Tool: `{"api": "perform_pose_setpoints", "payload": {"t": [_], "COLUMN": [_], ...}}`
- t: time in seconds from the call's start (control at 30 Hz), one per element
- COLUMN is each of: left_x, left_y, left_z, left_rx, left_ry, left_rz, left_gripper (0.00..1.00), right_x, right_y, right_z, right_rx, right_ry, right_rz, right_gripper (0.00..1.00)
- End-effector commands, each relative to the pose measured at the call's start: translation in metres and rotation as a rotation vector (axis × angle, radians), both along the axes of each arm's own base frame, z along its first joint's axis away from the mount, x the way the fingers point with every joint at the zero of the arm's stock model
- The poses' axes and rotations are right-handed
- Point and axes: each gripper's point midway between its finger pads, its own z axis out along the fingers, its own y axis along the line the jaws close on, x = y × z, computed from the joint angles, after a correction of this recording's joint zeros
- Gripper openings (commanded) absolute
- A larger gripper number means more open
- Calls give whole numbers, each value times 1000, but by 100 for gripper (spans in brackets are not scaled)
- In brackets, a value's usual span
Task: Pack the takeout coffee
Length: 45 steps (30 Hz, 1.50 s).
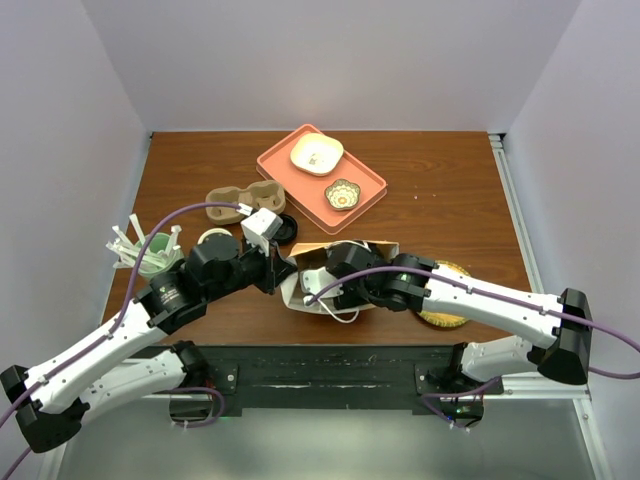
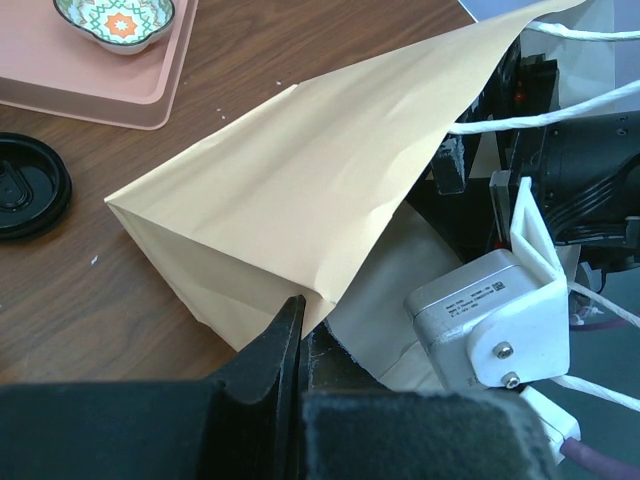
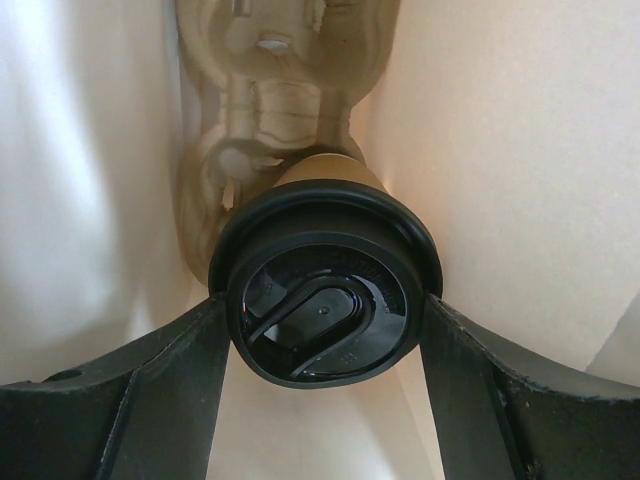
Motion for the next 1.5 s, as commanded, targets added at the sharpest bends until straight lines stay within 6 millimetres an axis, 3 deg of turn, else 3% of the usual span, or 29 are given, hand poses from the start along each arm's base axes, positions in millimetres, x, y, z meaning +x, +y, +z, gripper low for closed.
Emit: {"api": "perform_pose_setpoints", "payload": {"t": [0.0, 0.23, 0.57, 0.6, 0.67, 0.83, 0.93, 1.23, 1.47], "left_x": [2, 0, -1, -2, -2, -4, -4, -5, -1], "left_y": [-7, -8, -11, -10, -7, -6, -10, -15, -18], "left_z": [21, 23, 22, 21, 21, 15, 12, 9, 14], "left_rx": [-44, -43, -39, -34, -33, -27, -15, -3, -9], "left_ry": [-52, -62, -54, -47, -39, -5, 12, 28, 19], "left_rz": [-20, -38, -59, -56, -44, -32, -45, -66, -61], "left_gripper": [0, 0, 1, 11, 22, 36, 38, 8, 0], "right_x": [6, -5, -3, -3, -2, -1, 0, 6, 10], "right_y": [7, 2, 2, 1, -1, -3, -3, 6, 16], "right_z": [8, -6, -21, -23, -23, -22, -23, -14, 11], "right_rx": [51, 29, 21, 24, 33, 76, 92, 156, 209], "right_ry": [-16, 48, 58, 55, 46, 23, 12, -14, -29], "right_rz": [1, 17, 10, 3, -5, -24, -27, -36, -14], "right_gripper": [31, 31, 30, 29, 29, 29, 29, 28, 28]}}
